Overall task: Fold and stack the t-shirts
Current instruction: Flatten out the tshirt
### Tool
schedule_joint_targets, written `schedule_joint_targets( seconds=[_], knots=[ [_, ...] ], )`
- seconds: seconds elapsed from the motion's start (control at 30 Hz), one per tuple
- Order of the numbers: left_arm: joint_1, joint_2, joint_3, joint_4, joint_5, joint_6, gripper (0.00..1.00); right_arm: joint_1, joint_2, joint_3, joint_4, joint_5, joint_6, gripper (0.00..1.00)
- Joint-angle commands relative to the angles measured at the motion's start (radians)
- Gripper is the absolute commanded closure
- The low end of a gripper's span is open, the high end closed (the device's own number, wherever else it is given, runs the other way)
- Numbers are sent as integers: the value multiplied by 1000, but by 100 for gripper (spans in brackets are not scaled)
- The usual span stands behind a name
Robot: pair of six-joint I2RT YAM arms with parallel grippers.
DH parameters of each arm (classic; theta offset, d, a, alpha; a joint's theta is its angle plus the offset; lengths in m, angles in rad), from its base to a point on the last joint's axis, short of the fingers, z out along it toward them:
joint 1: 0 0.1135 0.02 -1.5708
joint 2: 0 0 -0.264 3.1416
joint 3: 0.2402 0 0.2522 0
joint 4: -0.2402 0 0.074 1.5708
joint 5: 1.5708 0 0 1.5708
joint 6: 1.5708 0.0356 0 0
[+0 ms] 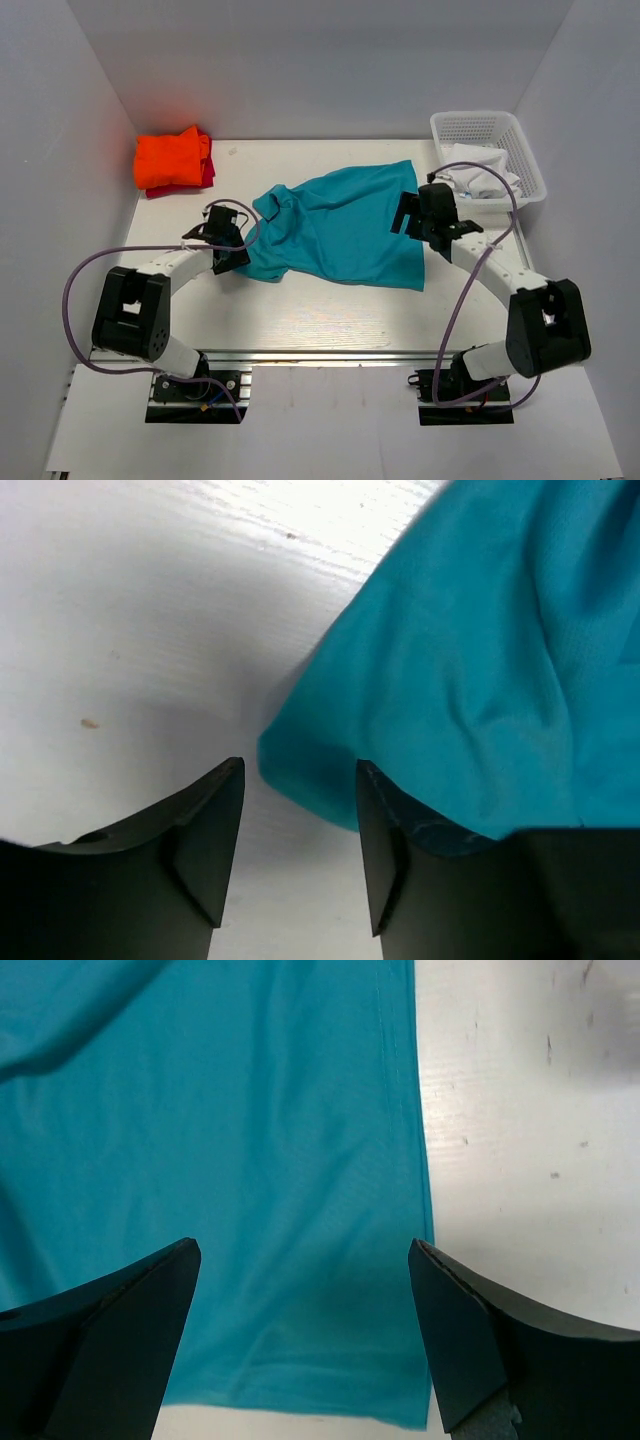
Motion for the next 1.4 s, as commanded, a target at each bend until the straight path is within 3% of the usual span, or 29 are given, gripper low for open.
schedule_joint_targets(
  seconds=[0.0,0.03,0.2,0.3,0.67,0.83,0.93,1.1,1.17,1.2,1.23,1.3,1.37],
  knots=[
    [5,12,-10,74,34,1,43,-1,-83,-43,-1,-9,38,10],
    [5,28,-10,74,34,1,46,-1,-92,-64,-4,-14,41,10],
    [5,51,-1,74,53,10,83,-1,-129,-126,-105,6,61,10],
    [5,42,-1,39,53,10,100,-1,-136,-153,-132,1,74,13],
    [-6,-114,17,-18,105,41,100,0,-110,-218,-215,-53,109,19],
    [-6,-154,8,-49,114,41,100,-3,-75,-250,-183,-60,141,21],
    [-6,-165,8,-49,114,41,100,0,-52,-255,-159,-92,149,28],
    [-6,-188,-1,-49,135,41,100,-1,-17,-281,-100,-132,160,33],
    [-6,-199,-1,-38,135,41,100,0,3,-281,-70,-160,163,42],
    [-6,-209,-1,-38,148,41,100,0,9,-281,-61,-169,164,51],
    [-6,-218,-1,-26,160,41,100,-3,11,-272,-42,-174,163,76],
    [-6,-231,-1,-26,174,41,100,2,11,-261,-42,-181,164,100],
    [-6,-255,-1,-7,189,53,100,2,-12,-250,-28,-180,155,100]
  ],
)
